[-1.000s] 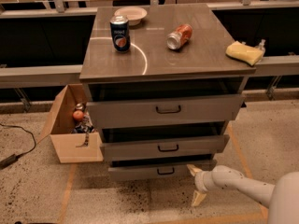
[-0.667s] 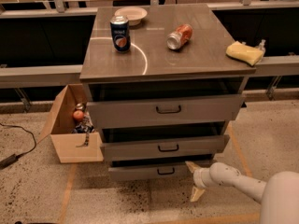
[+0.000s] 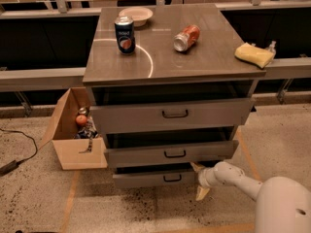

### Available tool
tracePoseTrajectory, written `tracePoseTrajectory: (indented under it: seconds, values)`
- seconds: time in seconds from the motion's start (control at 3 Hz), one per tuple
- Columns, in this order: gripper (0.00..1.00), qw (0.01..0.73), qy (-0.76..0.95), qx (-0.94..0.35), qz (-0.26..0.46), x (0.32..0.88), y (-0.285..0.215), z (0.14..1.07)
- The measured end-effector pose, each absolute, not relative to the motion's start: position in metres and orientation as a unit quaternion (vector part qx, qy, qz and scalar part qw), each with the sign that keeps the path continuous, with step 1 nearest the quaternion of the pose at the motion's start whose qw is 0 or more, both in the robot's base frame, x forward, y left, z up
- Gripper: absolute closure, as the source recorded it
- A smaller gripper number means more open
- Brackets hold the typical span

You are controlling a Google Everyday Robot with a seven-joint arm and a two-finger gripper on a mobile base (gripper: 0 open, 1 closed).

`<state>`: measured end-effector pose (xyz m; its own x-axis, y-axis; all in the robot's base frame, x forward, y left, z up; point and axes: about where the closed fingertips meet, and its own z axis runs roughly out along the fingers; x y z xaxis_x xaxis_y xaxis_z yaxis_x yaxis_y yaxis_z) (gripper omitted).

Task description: Open bottom drawer

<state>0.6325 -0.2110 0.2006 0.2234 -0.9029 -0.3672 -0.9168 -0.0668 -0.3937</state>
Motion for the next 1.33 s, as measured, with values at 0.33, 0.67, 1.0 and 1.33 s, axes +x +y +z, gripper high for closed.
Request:
tracePoseTrajectory:
  seconds: [0.33, 0.67, 1.0, 1.33]
  values:
    - [0.15, 0.279, 0.615, -0.738, 0.011, 0.648, -0.209, 0.194]
    - [0.39, 0.276, 0.609, -0.743, 0.014, 0.655, -0.208, 0.189]
    - [0.62, 0.269, 0.608, -0.747, 0.02, 0.654, -0.209, 0.184]
    - [0.62, 0.255, 0.608, -0.751, 0.039, 0.636, -0.21, 0.19]
